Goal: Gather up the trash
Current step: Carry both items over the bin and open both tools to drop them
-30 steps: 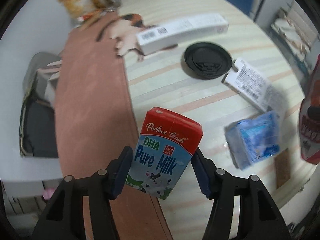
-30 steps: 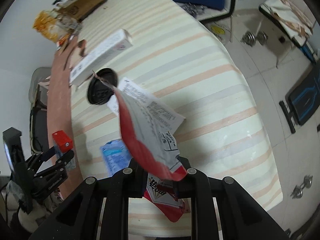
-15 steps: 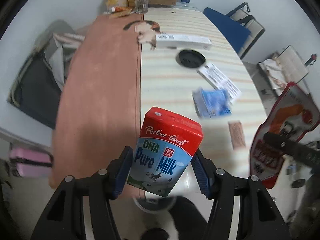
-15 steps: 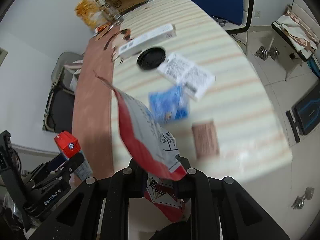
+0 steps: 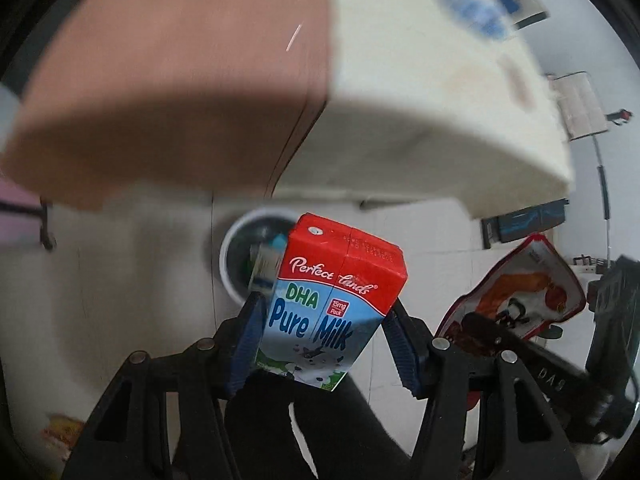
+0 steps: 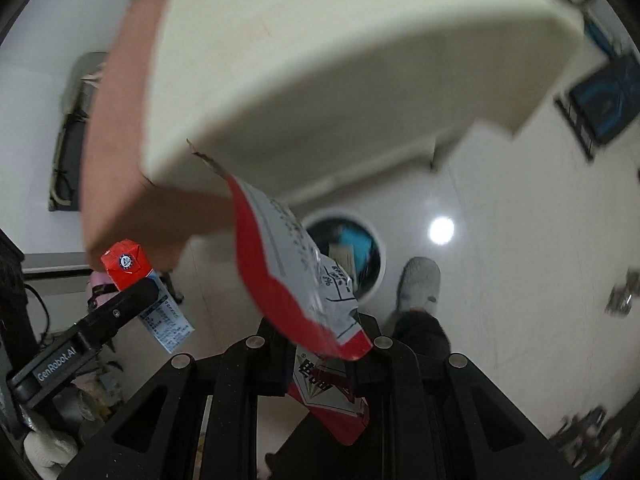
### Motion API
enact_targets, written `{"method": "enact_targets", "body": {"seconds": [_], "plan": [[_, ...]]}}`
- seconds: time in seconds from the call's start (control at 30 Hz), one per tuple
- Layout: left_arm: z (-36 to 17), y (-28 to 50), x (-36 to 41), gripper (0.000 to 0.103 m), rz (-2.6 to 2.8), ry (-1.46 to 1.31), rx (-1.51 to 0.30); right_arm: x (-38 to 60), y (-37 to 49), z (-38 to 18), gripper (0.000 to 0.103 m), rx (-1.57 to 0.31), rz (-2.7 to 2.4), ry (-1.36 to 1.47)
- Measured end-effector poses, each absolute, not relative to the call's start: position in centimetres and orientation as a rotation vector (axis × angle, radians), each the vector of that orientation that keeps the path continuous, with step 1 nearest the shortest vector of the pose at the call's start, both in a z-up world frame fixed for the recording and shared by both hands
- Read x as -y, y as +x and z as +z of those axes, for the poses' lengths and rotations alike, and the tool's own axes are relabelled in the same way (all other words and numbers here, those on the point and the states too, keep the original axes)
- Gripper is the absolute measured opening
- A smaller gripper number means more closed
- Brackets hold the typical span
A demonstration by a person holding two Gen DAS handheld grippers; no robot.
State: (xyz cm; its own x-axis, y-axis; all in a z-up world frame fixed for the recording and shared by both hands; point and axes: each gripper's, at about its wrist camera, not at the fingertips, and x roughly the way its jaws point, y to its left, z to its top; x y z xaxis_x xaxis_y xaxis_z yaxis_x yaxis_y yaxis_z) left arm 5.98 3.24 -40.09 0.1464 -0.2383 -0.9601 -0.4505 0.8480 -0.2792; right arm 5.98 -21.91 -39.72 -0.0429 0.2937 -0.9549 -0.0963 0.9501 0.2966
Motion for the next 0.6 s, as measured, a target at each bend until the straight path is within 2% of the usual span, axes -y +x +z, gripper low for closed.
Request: {"method": "enact_targets", "body": {"seconds": [0.3,0.4,0.43,0.5,0.57,0.6], "plan": [[-56.8,5.8,-5.7,0.058,0.218,-0.755,-1.539,20.0,5.4,-57.9,0.021,-1.723,0.350,0.191],[-60.9,5.8,-6.5,0.082,0.266,-0.726,-1.545,19.2,6.4,-62.6,0.023,-1.739,0.362,0.191],[-61.7,5.8,-6.6,0.087,0.286,-0.709,-1.548,18.8,6.6,-64.8,0.033,-1.763,0.381,0.185],[-63.7,5.3,-7.0,0.090,0.343,-0.664,-1.555,18.1,7.2,-67.3,0.048,-1.778,0.380,0.176],[-64.5,5.0,-7.1,0.095,0.391,-0.609,-1.549,17.7,7.3,-69.2,0.058,-1.782,0.367,0.119],[-64.6,4.6,-7.3,0.096,0.418,-0.575,-1.546,17.7,7.3,-69.8,0.070,-1.777,0.362,0.099]]}}
